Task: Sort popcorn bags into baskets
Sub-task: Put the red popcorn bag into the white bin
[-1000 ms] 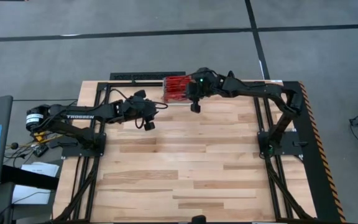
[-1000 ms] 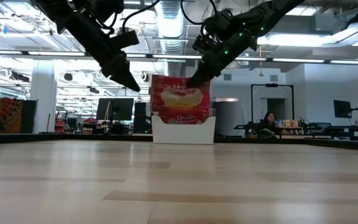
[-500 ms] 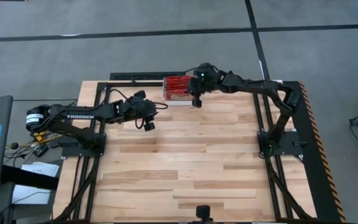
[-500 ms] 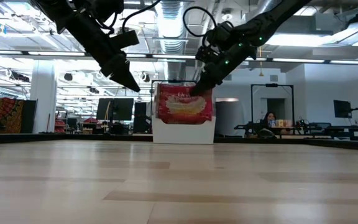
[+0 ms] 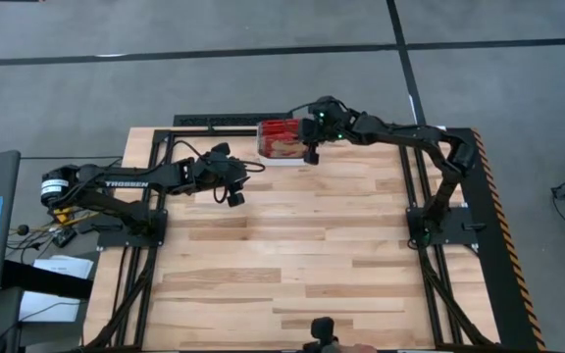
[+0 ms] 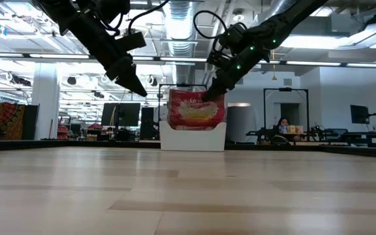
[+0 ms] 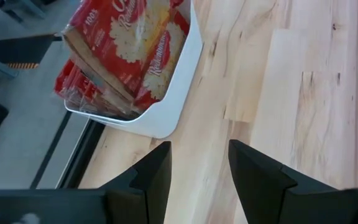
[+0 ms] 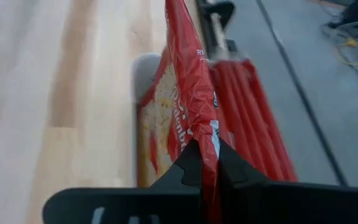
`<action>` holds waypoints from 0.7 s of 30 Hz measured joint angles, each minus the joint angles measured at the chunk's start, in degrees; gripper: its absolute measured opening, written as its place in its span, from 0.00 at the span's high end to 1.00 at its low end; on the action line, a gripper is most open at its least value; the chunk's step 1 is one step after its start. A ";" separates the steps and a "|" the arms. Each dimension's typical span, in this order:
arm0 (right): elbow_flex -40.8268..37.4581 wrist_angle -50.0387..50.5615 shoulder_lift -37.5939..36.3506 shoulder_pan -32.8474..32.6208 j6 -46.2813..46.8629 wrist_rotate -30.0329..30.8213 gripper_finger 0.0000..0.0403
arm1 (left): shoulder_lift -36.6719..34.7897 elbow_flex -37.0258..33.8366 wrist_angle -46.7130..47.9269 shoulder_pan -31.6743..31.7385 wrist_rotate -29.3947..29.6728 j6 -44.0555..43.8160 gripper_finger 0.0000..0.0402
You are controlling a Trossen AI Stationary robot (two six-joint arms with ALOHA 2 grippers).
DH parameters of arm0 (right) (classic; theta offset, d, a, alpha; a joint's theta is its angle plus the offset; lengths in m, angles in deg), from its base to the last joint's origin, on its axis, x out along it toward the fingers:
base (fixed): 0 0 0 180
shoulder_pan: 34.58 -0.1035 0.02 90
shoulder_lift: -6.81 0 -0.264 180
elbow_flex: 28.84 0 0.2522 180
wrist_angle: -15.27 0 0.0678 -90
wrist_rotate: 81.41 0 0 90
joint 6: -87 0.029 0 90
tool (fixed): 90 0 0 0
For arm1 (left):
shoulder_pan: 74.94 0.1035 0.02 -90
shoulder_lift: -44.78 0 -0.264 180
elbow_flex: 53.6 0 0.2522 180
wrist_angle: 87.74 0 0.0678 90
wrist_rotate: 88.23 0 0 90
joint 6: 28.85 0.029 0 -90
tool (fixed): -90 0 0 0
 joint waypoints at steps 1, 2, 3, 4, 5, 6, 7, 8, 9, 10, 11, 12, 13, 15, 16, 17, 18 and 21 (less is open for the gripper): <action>0.00 0.01 0.00 -0.01 -0.17 0.68 0.96 | 0.00 0.00 0.00 -0.02 -0.02 -0.09 0.62; 0.00 0.11 0.00 -0.21 -0.19 0.80 0.96 | 0.00 0.00 0.00 0.00 -0.02 -0.19 0.62; 0.00 0.11 -0.02 -0.51 -0.19 1.32 0.96 | 0.00 0.00 0.02 0.00 -0.02 -0.21 0.62; 0.00 0.13 -0.02 -0.89 -0.27 1.84 0.96 | 0.00 0.00 0.02 0.00 -0.02 -0.21 0.62; 0.00 0.21 -0.02 -1.27 -0.34 2.03 0.96 | 0.00 0.00 0.02 0.00 -0.02 -0.21 0.62; 0.00 0.31 -0.02 -1.58 -0.34 2.02 0.96 | 0.00 0.00 0.01 0.00 -0.02 -0.21 0.62; 0.00 0.38 -0.02 -1.95 -0.34 2.01 0.96 | 0.00 0.00 0.00 0.00 -0.02 -0.21 0.62; 0.00 0.47 -0.02 -2.26 -0.32 1.95 0.96 | 0.00 0.00 0.00 -0.02 -0.02 -0.23 0.62; -0.01 0.66 -0.02 -2.59 -0.14 1.93 0.96 | 0.00 0.00 0.00 0.00 -0.02 -0.23 0.62; -0.35 0.21 -0.02 -2.96 0.11 1.95 0.96 | 0.00 0.00 0.00 0.00 -0.02 -0.25 0.62; -1.13 -1.10 -0.02 -3.28 0.17 1.95 0.96 | 0.00 0.00 0.02 -0.02 -0.02 -0.32 0.62; -1.94 -2.00 -0.02 -3.53 0.49 1.97 0.96 | 0.00 0.00 0.00 -0.01 -0.10 -0.48 0.62; -2.69 -2.47 -0.02 -3.72 1.11 2.03 0.96 | 0.00 0.00 0.00 0.00 -0.48 -0.61 0.62; -3.76 -2.70 -0.02 -3.60 2.58 2.00 0.96 | 0.00 0.00 -0.01 0.00 -1.17 -0.70 0.62; -4.38 -3.24 -0.02 -3.46 2.72 1.88 0.96 | 0.00 0.00 -0.02 -0.02 -1.25 -0.71 0.62; -5.19 -4.04 -0.04 -3.36 2.72 1.85 0.96 | 0.00 0.00 -0.02 -0.02 -1.29 -0.71 0.62; -6.01 -4.67 -0.04 -3.28 2.96 1.88 0.96 | 0.00 0.00 -0.02 -0.02 -1.31 -0.71 0.62; -7.14 -5.48 0.00 -3.15 4.54 1.51 0.96 | 0.00 0.00 -0.02 -0.01 -1.31 -0.72 0.62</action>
